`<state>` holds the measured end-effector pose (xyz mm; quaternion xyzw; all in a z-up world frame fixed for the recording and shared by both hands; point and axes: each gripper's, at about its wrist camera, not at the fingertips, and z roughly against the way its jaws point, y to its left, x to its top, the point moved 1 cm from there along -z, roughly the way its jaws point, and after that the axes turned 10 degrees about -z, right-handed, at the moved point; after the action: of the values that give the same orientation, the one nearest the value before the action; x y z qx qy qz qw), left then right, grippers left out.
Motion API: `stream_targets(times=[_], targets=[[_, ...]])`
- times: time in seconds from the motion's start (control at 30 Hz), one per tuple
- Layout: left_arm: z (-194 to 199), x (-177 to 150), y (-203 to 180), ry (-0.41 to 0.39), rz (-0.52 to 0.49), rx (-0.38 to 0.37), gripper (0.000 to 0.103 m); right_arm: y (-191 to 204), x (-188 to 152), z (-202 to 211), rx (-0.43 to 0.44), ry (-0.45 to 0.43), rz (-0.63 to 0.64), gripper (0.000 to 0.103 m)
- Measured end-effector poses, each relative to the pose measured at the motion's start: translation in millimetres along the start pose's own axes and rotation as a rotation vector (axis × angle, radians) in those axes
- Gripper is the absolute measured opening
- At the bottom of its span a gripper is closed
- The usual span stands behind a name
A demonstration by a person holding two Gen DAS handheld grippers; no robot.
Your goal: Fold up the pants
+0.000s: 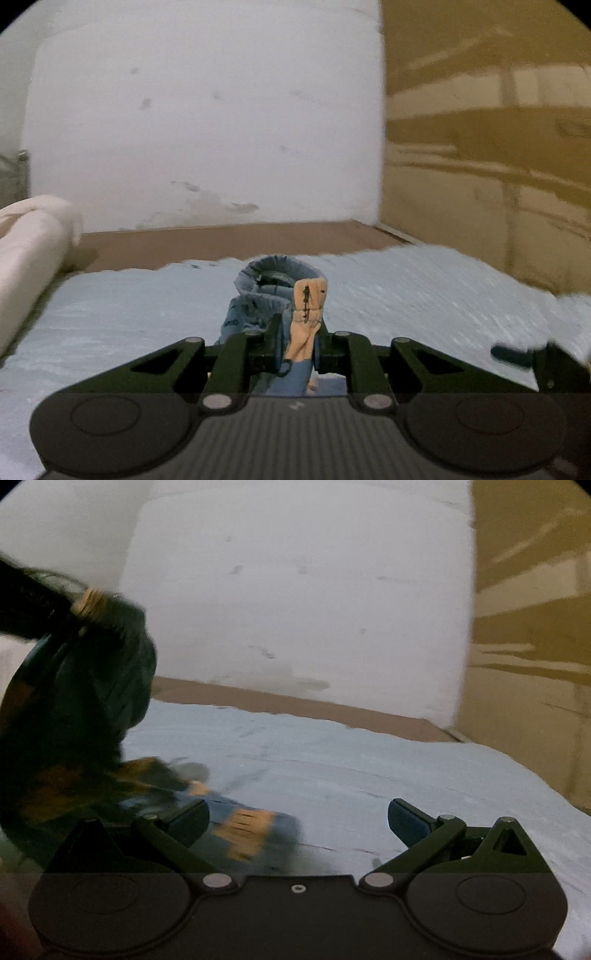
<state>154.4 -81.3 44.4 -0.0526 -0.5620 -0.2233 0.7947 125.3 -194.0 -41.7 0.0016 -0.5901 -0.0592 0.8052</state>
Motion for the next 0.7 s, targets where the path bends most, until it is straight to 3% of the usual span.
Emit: stream_targets(times=[0.27, 0.4, 0.47, 0.53, 0.6, 0.7], targets=[[-34.5, -25.9, -79.8, 0.143, -0.123, -0.108, 0.022, -50.8, -18.4, 13.2, -0.130, 0.019, -0.110, 0.102], [-32.8, -38.9, -84.7, 0.178, -0.123, -0.147, 0.067, -65.7, -26.9, 13.0, -0.163, 0.035, -0.152, 0.102], [-25.2, -41.2, -79.0, 0.160, -0.134, -0.129, 0.076, -67.3, -29.1, 11.9, -0.166, 0.042, -0.169, 0.102], [-17.8, -42.6, -73.0, 0.155, -0.146, -0.100, 0.084, -67.9, -29.1, 10.4, -0.154, 0.047, -0.188, 0.102], [-8.1, -46.4, -66.6, 0.158, -0.142, -0.077, 0.087, -66.7, -25.8, 11.0, -0.110, 0.042, -0.204, 0.102], [0.3, -57.1, -58.3, 0.173, -0.135, -0.064, 0.086, -64.3, -14.6, 4.8, 0.030, 0.053, -0.244, 0.102]])
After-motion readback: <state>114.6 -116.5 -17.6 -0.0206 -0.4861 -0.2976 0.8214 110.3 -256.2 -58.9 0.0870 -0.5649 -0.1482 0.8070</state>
